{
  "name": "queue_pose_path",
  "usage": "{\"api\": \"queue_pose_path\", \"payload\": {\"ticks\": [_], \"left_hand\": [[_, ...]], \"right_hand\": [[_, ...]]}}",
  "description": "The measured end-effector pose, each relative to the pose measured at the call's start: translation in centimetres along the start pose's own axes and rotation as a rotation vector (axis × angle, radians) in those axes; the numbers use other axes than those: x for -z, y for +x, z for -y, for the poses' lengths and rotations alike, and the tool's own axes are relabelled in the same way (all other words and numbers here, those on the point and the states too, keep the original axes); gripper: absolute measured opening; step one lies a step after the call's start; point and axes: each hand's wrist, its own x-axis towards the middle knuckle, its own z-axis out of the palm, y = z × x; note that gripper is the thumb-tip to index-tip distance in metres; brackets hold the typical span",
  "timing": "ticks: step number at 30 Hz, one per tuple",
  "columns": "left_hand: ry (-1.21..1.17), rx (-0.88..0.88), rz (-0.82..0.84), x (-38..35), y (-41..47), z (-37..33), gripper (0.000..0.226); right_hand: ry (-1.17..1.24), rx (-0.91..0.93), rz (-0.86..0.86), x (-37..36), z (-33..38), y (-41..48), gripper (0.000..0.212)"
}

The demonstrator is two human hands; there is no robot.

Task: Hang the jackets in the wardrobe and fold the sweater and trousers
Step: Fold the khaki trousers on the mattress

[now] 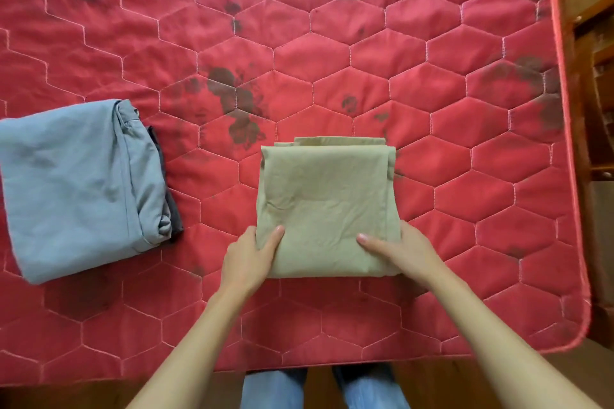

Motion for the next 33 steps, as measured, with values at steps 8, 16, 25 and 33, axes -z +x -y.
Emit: {"api": "queue_pose_path", "payload": {"ticks": [8,16,25,33], "left_hand": [[-0.106,-0.103,-0.200,-2.6,-4.4,1.5,0.089],[0.667,-0.950,-0.341,-7.6,1.2,-4.8,0.066],[0.541,-0.399,-0.336,-7.1,1.3,-0.5,0.086],[-0.097,0.125,-0.227,-5.2,-2.9,-2.5,0.077]], "right_hand": [[-0.088,-0.063,-0.372,-4.9,-3.1,-5.0,0.104],[-0.898,0.781,-0.367,-7.1,1.1,0.8,0.073],[-0.783,0.433,-0.389,-1.9,-3.1,1.9,0.090],[-0.262,0.143,-0.246,-3.3,-3.8,-3.6,0.072]]}}
